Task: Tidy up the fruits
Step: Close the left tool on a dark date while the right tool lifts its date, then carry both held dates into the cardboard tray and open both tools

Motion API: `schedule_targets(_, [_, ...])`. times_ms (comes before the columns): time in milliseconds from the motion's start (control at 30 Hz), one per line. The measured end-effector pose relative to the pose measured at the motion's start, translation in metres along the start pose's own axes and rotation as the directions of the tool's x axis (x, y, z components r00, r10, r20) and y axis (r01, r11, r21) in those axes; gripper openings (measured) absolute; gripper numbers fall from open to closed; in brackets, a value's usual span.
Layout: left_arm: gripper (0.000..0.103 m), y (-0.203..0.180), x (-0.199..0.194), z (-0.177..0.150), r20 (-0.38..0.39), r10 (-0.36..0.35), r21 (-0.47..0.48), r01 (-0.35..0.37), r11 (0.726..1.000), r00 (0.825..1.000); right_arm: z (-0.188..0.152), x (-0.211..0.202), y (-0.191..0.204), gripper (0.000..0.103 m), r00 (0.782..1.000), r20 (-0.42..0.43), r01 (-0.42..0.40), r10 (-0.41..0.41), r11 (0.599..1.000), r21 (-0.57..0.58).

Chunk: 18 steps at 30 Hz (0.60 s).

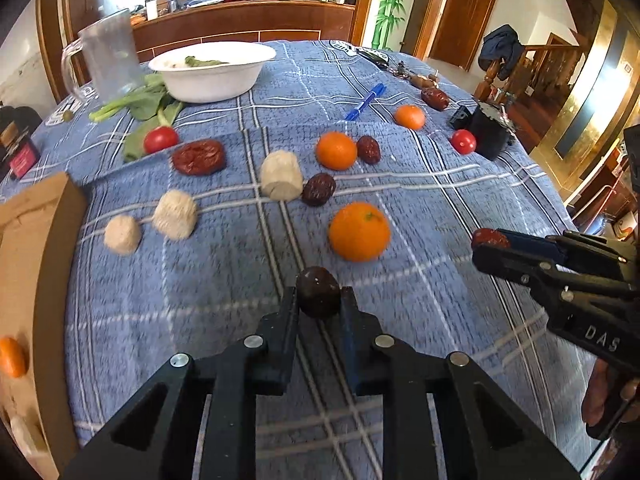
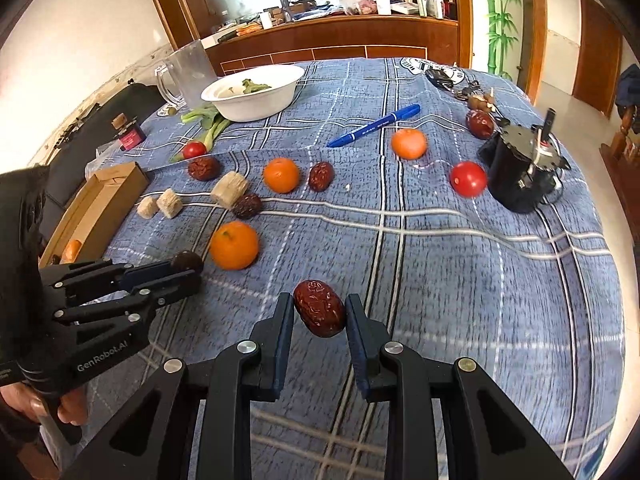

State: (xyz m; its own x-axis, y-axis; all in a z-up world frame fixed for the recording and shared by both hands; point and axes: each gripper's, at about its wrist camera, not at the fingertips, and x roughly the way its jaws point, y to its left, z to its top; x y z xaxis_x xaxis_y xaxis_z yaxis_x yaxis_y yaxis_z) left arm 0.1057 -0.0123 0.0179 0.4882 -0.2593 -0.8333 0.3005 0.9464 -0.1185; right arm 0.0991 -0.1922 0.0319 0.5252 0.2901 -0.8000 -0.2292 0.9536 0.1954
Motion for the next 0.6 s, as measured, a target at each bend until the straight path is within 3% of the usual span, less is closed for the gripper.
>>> schedule_targets(300, [0.019,0.01,-0.039,-0.045,-0.005,-0.057,-0.019,0.057,0.998,0.998,-0.034,-0.029,0.028,0.028,0.999,0.012,0.048,-0.048,0.999,-0.019])
schedule_targets(600, [0.019,0.034,-0.068,-0.067,0.011,-0.086,-0.077,0.086,0.993,0.996,-0.062,-0.033,0.056,0.028,0.999,-0.01,0.052,-0.052,0.998,0.025])
